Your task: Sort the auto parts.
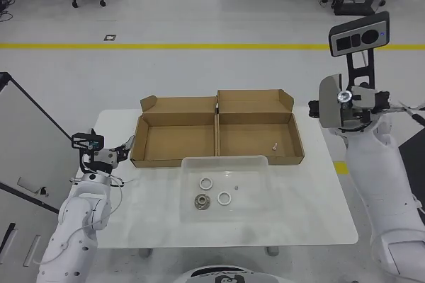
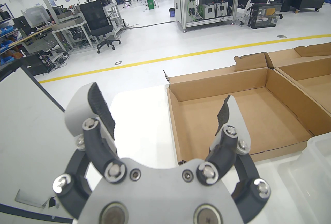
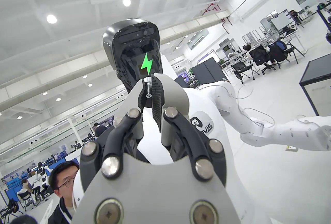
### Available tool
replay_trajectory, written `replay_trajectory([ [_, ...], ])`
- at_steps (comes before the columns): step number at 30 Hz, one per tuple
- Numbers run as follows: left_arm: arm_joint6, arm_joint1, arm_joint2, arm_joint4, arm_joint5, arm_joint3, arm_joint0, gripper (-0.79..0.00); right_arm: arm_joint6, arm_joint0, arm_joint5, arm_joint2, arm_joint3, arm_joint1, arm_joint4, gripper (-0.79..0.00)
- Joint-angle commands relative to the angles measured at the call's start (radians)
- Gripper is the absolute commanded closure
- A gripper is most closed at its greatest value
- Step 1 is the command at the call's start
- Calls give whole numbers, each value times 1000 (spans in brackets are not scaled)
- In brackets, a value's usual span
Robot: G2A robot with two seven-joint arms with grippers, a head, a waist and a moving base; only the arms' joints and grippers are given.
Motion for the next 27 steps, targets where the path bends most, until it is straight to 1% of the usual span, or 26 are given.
replay_trajectory([
  [1, 0, 0, 0, 0, 0, 0, 0, -785, 0, 0, 0, 0, 0, 0, 0, 0],
  [7, 0, 0, 0, 0, 0, 0, 0, -785, -7, -2, 2, 1, 0, 0, -4, 0],
  [10, 0, 0, 0, 0, 0, 0, 0, -785, -33, -7, 46, 41, 6, 9, -115, 0],
  [14, 0, 0, 0, 0, 0, 0, 0, -785, -14, -22, 126, 136, 32, 29, -241, 0],
  [18, 0, 0, 0, 0, 0, 0, 0, -785, 49, -20, 226, 227, 42, 58, -455, 0],
  [19, 0, 0, 0, 0, 0, 0, 0, -785, 78, -12, 253, 248, 38, 68, -548, 0],
  [21, 0, 0, 0, 0, 0, 0, 0, -785, 107, 1, 295, 281, 47, 81, -640, 0],
  [23, 0, 0, 0, 0, 0, 0, 0, -785, 151, 23, 326, 299, 50, 96, -783, 0],
  [24, 0, 0, 0, 0, 0, 0, 0, -785, 163, 36, 339, 303, 57, 101, -820, 0],
  [27, 0, 0, 0, 0, 0, 0, 0, -785, 230, 92, 354, 278, 66, 120, -1031, 0],
])
